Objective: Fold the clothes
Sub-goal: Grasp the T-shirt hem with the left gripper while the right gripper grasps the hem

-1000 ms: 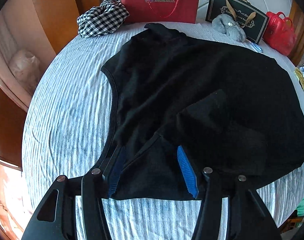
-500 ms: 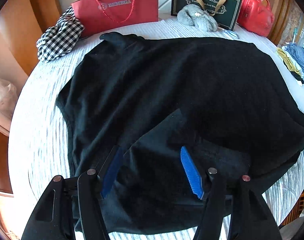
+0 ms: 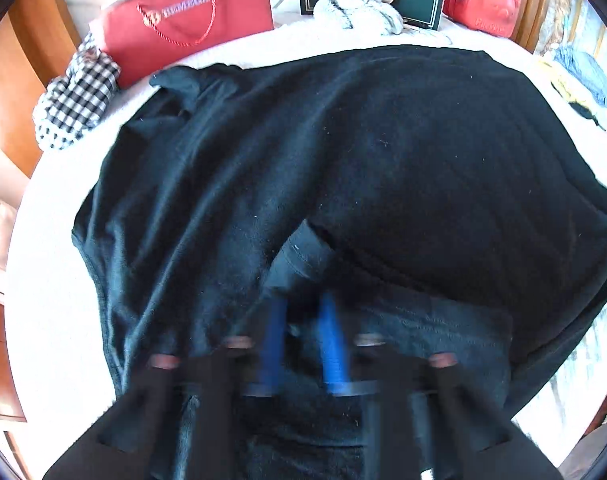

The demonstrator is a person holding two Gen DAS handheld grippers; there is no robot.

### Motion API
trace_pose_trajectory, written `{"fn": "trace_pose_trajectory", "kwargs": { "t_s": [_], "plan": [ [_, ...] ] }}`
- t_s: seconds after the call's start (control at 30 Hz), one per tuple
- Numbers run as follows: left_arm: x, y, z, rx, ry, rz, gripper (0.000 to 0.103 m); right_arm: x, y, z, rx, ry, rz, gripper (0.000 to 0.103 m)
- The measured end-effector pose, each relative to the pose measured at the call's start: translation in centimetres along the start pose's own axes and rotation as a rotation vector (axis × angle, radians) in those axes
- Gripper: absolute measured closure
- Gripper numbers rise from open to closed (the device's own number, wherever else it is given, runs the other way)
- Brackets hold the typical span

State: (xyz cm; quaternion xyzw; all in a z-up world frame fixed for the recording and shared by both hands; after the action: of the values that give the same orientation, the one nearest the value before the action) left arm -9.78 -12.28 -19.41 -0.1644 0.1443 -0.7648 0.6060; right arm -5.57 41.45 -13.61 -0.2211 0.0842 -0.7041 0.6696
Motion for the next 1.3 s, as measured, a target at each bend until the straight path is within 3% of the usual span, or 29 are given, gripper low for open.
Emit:
{"fn": "trace_pose_trajectory", "kwargs": {
  "t_s": [0.17,0.2,0.23,0.27,0.3,0.33,0.43,0.53,0.7,0.77,0.8,0.9,1.0,1.1,1.3],
  "plan": [
    [0.1,-0.3,0.6,-0.020,-0.033,0.049,0.099,0.2,-0.3,-1.2,0.018,-0.003,0.019,0.023],
    [0.2,-0.3,1.5,-0.041,-0.048,0.064,0.100,0.5,-0.3,-1.7,0.031,-0.007,0.025,0.027],
    [0.4,-0.4,2.3,-0.061,-0.064,0.079,0.100,1.0,-0.3,-1.8,0.031,0.046,0.061,0.039],
    [0.6,-0.4,3.2,-0.081,-0.079,0.096,0.100,1.5,-0.3,-2.0,0.033,0.099,0.097,0.068],
    [1.3,-0.6,4.3,-0.102,-0.083,0.122,0.100,1.7,-0.4,-2.1,0.059,0.147,0.114,0.074],
    [2.2,-0.9,5.2,-0.118,-0.077,0.149,0.100,1.8,-0.6,-2.0,0.063,0.130,0.089,0.088],
    [4.1,-1.0,8.6,-0.167,-0.082,0.198,0.100,1.8,-1.4,-1.3,0.038,0.081,0.018,0.092],
    [6.0,-1.5,11.7,-0.226,-0.090,0.227,0.100,1.8,-2.9,1.1,-0.061,-0.009,-0.070,0.092],
    [8.9,-4.0,14.6,-0.314,-0.100,0.246,0.100,3.4,-8.3,4.1,-0.194,-0.034,-0.063,0.092],
    [10.2,-6.1,14.2,-0.332,-0.102,0.245,0.100,4.8,-11.4,4.4,-0.232,-0.010,-0.030,0.095],
    [10.9,-7.3,14.0,-0.337,-0.109,0.244,0.100,5.5,-12.9,4.5,-0.251,0.001,-0.014,0.101],
    [13.2,-10.7,13.0,-0.344,-0.121,0.255,0.100,7.6,-18.0,4.2,-0.290,0.010,0.013,0.101],
    [15.4,-13.3,11.6,-0.328,-0.135,0.285,0.100,9.0,-22.3,2.5,-0.264,-0.014,0.043,0.101],
    [17.3,-14.9,9.1,-0.290,-0.155,0.302,0.100,9.8,-24.4,0.8,-0.235,-0.010,0.091,0.101],
    [19.0,-16.3,3.9,-0.221,-0.184,0.334,0.100,7.4,-27.8,-3.8,-0.207,-0.023,0.031,0.101]
  ]
}}
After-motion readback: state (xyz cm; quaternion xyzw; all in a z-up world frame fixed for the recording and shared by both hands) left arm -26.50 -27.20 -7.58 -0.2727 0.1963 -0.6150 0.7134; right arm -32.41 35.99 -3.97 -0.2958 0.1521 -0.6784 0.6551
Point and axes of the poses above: each gripper's, at about its wrist camera, not at the fingertips, and z roughly against the way its jaws point, x to its left, y to its underside, the point moved 5 cm from there along -z, roughly the way its jaws point, and after that the axes turned 1 degree about z, right-handed, at the moved point
